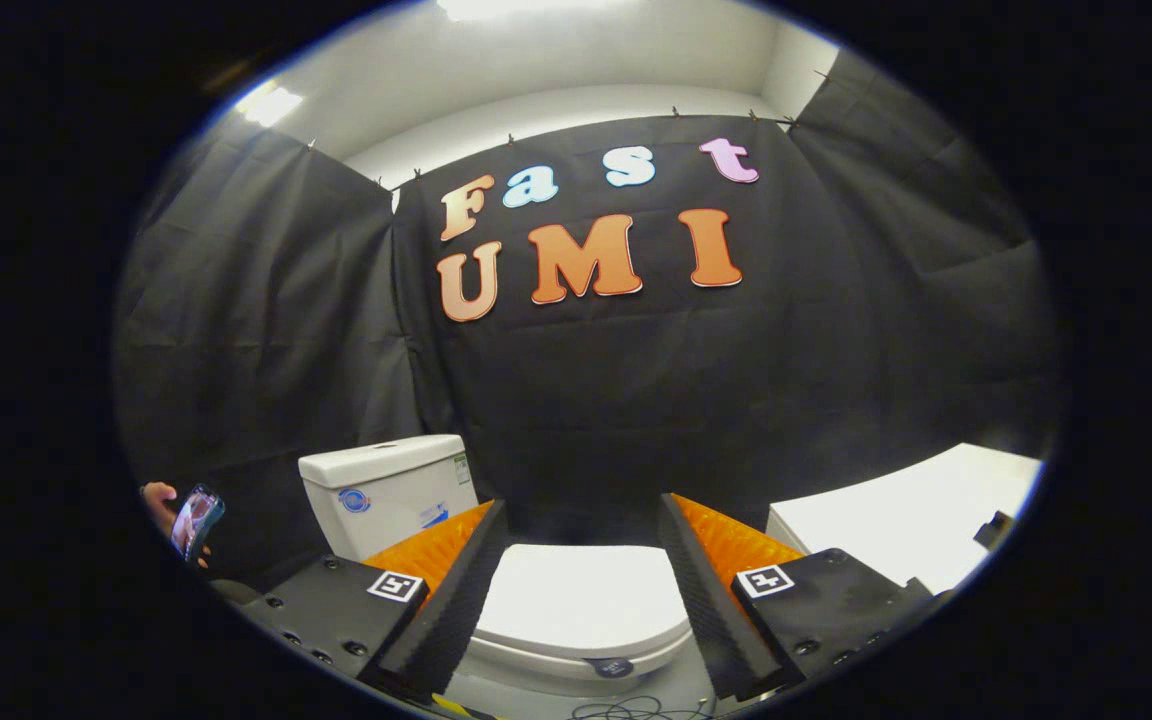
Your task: Open the toilet lid.
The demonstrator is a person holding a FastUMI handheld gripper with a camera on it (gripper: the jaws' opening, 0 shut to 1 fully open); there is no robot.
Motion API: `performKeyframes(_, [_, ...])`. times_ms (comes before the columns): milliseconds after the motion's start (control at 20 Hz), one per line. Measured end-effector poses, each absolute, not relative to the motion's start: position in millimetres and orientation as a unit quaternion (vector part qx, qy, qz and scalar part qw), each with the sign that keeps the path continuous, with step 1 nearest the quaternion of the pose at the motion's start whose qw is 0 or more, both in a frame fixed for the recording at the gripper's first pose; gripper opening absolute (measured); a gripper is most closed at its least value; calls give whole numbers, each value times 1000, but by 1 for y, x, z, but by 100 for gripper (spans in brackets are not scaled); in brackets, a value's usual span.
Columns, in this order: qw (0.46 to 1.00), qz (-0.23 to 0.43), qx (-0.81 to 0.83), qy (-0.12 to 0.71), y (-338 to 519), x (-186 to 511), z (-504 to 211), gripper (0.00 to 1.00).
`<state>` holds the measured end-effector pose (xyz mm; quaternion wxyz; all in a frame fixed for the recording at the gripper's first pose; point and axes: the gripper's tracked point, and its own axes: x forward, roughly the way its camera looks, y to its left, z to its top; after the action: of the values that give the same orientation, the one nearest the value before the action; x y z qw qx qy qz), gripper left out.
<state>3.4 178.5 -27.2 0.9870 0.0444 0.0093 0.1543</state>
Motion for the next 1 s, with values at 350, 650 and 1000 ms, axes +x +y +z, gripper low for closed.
performKeyframes(350, [981,127,127,71,177,21,-113,98])
performKeyframes(650, [959,131,184,173,176,17,-197,99])
performKeyframes(1000, [919,91,281,262,153,30,-269,99])
